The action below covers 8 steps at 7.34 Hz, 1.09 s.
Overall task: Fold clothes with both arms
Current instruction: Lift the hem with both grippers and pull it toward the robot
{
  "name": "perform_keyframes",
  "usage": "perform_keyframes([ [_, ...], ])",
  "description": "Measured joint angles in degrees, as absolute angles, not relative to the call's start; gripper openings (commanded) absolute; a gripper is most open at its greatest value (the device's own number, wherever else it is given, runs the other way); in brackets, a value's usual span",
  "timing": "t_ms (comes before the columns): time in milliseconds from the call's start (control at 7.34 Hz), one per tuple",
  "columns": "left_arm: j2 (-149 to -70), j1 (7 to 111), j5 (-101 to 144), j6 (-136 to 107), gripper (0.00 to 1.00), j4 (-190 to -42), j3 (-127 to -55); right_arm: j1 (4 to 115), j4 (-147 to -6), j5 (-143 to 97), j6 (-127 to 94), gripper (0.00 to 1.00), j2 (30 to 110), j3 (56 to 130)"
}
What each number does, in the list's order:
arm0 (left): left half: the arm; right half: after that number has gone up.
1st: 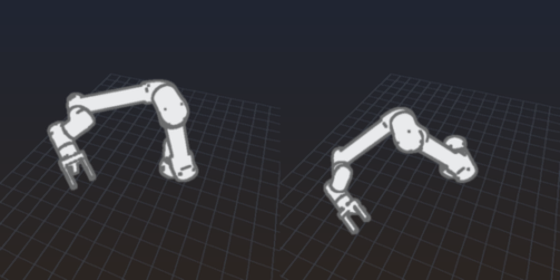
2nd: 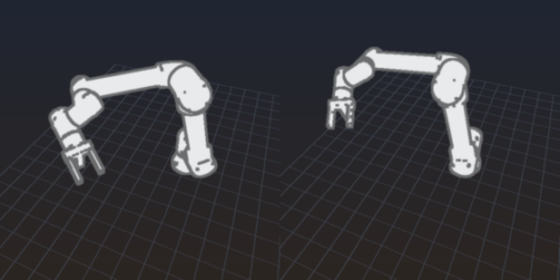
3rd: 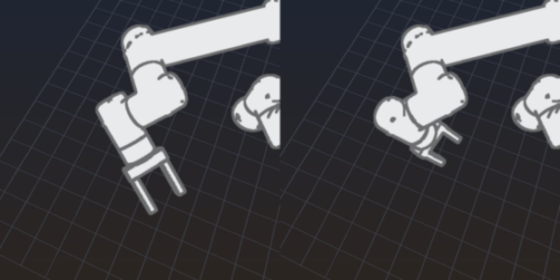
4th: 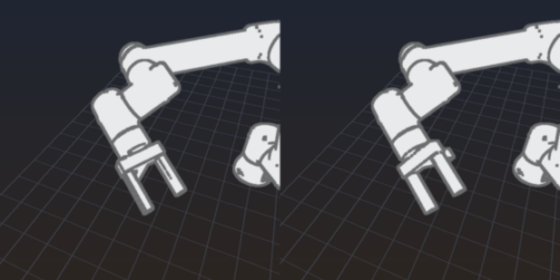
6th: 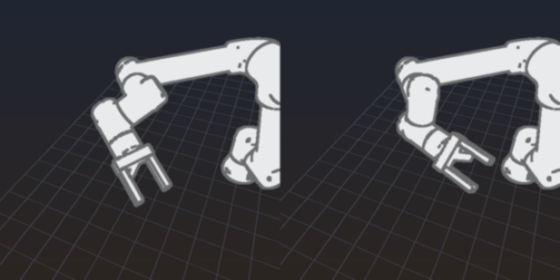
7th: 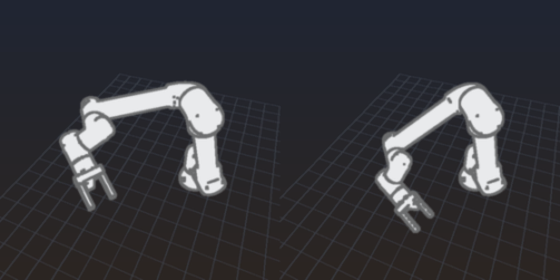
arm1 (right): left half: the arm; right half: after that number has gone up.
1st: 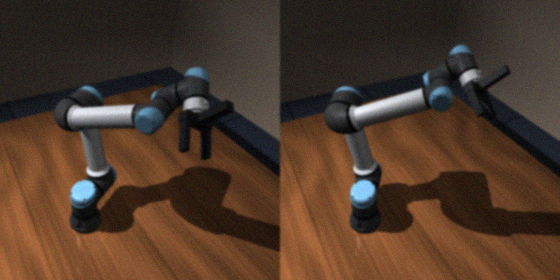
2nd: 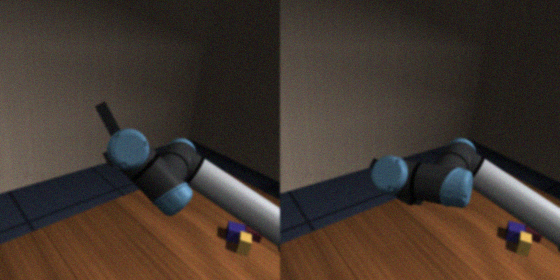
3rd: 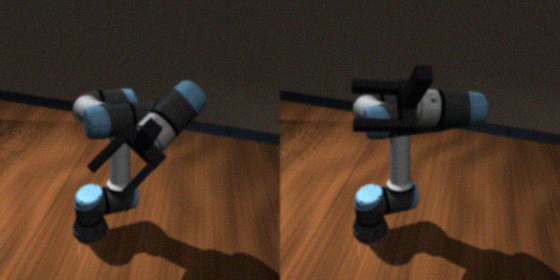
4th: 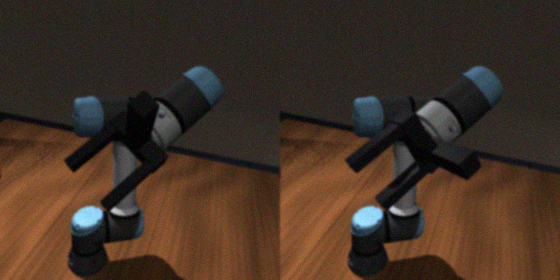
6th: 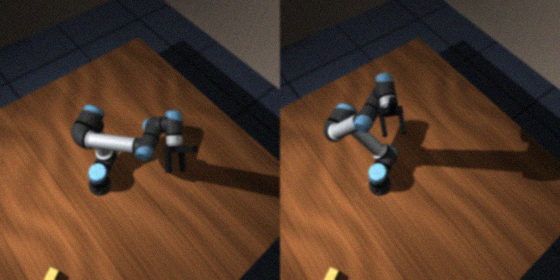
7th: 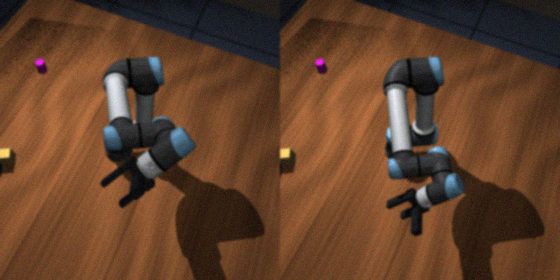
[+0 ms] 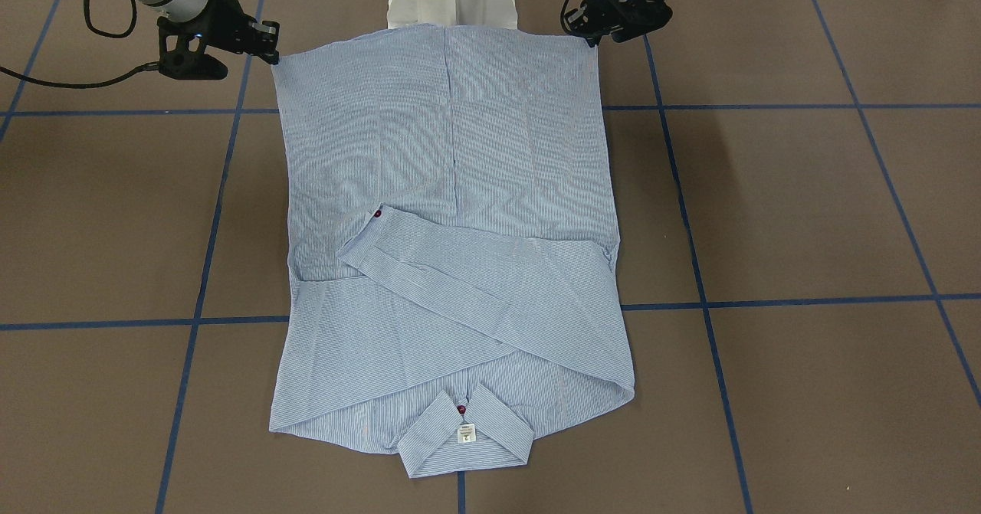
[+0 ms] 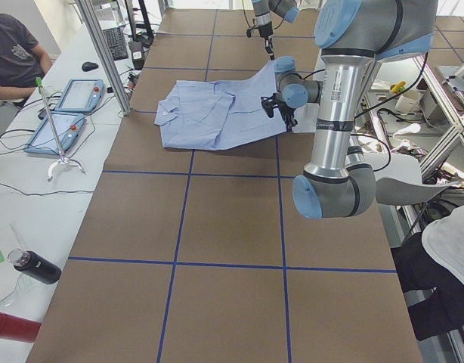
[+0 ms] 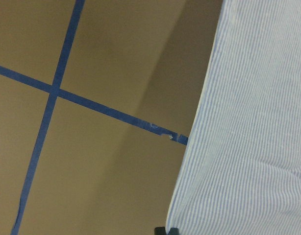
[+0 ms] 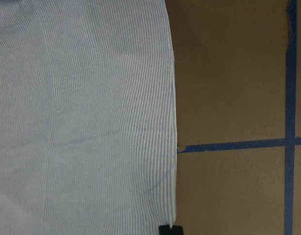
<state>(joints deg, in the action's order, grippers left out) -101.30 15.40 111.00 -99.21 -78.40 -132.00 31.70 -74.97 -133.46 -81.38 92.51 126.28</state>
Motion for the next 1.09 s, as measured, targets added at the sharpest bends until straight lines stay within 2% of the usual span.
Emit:
perform_keyframes([
  [1090,-101.7,15.9,111.1,-98.0,0.0,-78.8,-130.6,33.1,-75.0,-133.2,-81.2,0.0,92.4,124.6],
])
